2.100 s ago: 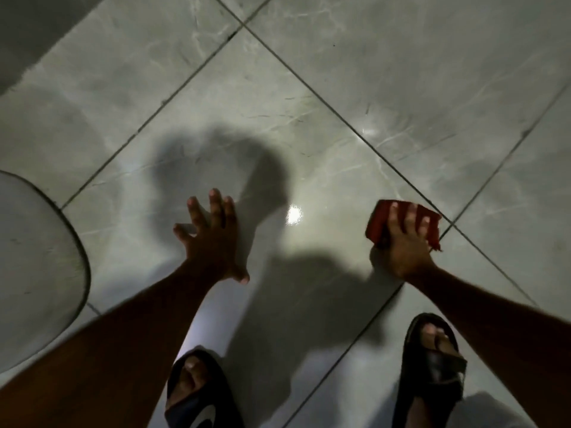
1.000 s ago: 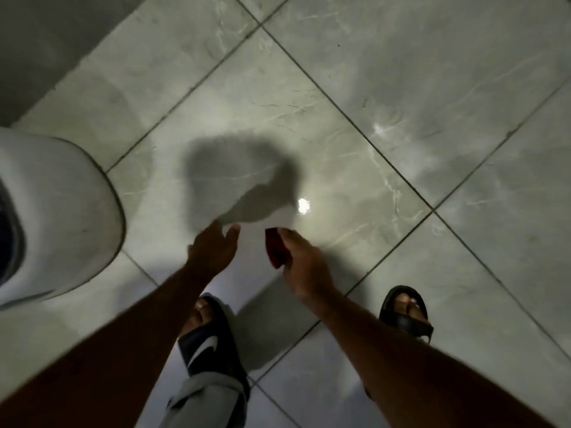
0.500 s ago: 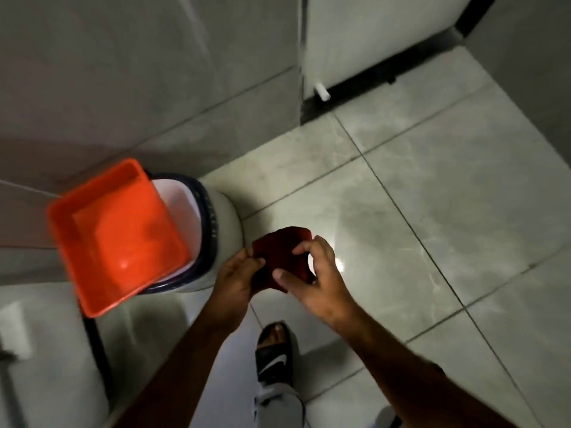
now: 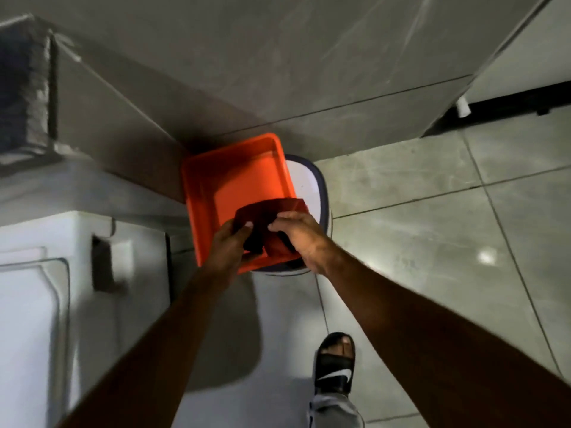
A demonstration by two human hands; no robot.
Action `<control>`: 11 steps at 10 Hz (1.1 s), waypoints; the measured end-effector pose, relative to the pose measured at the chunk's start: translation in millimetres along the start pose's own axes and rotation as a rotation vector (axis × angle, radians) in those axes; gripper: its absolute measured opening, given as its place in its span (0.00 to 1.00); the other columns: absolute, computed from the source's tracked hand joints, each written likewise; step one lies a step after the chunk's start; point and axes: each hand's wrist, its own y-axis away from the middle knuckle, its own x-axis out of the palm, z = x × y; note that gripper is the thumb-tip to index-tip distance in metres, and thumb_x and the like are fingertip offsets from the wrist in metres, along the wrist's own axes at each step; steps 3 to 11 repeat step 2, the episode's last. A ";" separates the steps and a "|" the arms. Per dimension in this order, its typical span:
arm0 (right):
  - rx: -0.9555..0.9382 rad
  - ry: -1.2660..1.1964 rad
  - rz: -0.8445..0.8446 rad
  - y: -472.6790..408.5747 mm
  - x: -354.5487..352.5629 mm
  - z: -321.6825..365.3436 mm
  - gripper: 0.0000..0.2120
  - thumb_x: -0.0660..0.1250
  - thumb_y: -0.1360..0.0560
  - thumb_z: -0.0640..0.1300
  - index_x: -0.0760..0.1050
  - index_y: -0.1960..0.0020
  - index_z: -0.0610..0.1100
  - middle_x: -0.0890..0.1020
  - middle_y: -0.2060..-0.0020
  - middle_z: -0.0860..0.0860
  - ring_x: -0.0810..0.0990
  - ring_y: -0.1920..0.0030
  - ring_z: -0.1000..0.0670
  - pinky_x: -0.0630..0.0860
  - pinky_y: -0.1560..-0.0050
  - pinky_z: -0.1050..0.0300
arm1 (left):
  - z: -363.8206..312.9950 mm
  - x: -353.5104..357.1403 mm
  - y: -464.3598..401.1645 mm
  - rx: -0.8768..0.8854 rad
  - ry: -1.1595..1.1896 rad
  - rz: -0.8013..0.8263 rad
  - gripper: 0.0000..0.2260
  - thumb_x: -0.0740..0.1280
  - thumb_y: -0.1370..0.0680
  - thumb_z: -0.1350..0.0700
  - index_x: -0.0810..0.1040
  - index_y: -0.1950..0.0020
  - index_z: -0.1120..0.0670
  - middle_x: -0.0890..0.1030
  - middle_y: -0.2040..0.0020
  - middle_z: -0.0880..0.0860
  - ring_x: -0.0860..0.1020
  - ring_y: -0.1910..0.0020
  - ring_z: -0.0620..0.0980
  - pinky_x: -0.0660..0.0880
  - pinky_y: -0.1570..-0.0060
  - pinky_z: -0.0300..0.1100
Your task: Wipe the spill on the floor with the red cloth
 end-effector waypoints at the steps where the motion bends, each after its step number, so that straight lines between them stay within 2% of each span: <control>1: 0.033 0.122 0.071 -22.4 20.1 -4.3 0.20 0.73 0.34 0.46 0.77 0.44 0.42 0.83 0.51 0.46 0.81 0.52 0.46 0.75 0.54 0.56 | 13.5 -11.6 -22.2 -0.069 -0.090 -0.042 0.05 0.64 0.21 0.60 0.76 0.47 0.55 0.79 0.57 0.54 0.78 0.55 0.54 0.76 0.59 0.42; 2: -0.024 0.175 0.044 -22.1 14.2 -11.2 0.12 0.73 0.32 0.44 0.79 0.49 0.46 0.83 0.55 0.50 0.82 0.53 0.47 0.76 0.51 0.56 | 21.1 -18.4 -22.6 -0.047 -0.356 -0.147 0.11 0.64 0.22 0.62 0.75 0.41 0.65 0.79 0.53 0.59 0.77 0.52 0.57 0.75 0.59 0.36; 11: -0.024 0.175 0.044 -22.1 14.2 -11.2 0.12 0.73 0.32 0.44 0.79 0.49 0.46 0.83 0.55 0.50 0.82 0.53 0.47 0.76 0.51 0.56 | 21.1 -18.4 -22.6 -0.047 -0.356 -0.147 0.11 0.64 0.22 0.62 0.75 0.41 0.65 0.79 0.53 0.59 0.77 0.52 0.57 0.75 0.59 0.36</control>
